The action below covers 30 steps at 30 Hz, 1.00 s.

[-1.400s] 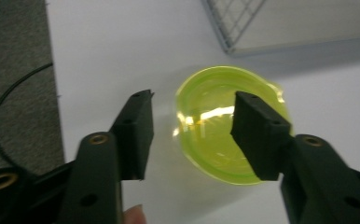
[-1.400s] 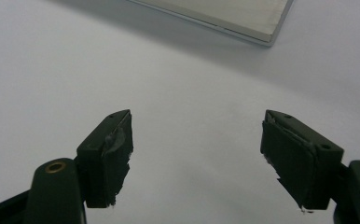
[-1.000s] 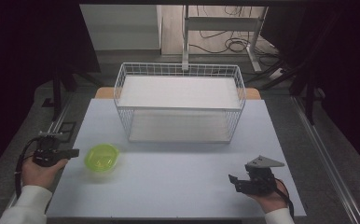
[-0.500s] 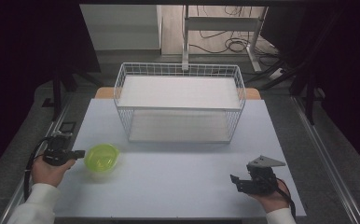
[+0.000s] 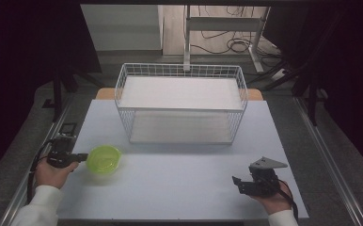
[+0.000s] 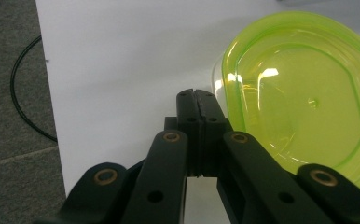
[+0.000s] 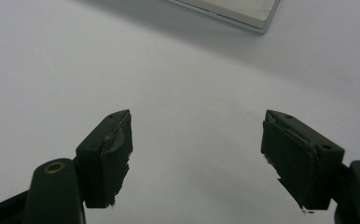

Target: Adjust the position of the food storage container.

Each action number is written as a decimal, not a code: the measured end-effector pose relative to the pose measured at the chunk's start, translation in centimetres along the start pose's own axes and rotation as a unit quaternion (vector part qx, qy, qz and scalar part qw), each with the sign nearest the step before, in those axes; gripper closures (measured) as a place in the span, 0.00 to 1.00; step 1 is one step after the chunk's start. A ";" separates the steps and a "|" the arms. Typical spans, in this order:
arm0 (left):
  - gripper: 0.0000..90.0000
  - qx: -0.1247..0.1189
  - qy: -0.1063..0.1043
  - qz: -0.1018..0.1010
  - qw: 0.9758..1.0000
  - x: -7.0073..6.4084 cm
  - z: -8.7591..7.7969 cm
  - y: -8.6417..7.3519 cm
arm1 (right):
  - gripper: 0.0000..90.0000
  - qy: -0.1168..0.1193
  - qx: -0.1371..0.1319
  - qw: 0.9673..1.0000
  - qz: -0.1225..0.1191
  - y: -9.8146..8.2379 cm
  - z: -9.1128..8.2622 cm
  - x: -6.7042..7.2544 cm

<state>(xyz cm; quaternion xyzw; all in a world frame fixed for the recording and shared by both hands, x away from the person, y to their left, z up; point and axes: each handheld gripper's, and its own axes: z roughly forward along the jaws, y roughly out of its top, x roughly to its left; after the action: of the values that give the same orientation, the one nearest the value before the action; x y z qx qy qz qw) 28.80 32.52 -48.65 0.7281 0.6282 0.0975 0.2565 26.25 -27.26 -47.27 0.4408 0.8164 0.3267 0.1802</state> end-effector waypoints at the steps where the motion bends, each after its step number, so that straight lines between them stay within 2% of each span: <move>1: 1.00 0.000 0.000 0.001 1.000 -0.1 0.1 0.0 | 0.27 0.000 0.000 1.000 0.001 0.0 0.0 0.0; 15: 1.00 0.007 -0.009 0.006 1.000 -1.3 0.7 0.3 | 0.27 -0.002 0.001 1.000 -0.002 0.0 0.0 0.0; 18: 1.00 0.009 -0.018 0.006 1.000 -2.1 0.9 0.2 | 0.27 -0.002 0.002 1.000 -0.002 0.0 0.0 0.0; 21: 1.00 0.011 -0.019 0.008 1.000 -2.6 0.9 0.2 | 0.27 -0.002 0.002 1.000 -0.002 0.0 0.0 0.0; 25: 1.00 0.012 -0.022 0.008 1.000 -3.9 1.0 0.0 | 0.27 -0.003 0.000 1.000 0.001 0.1 0.0 -0.1; 30: 1.00 0.012 -0.022 0.008 1.000 -4.7 1.0 -0.2 | 0.27 -0.004 0.000 1.000 0.000 0.0 -0.1 -0.2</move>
<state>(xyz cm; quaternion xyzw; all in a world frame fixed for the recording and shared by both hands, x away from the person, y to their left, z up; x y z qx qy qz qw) 28.20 27.77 -48.78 0.7380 0.6180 0.0760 0.2601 26.33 -27.41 -47.20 0.4423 0.8156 0.3249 0.1832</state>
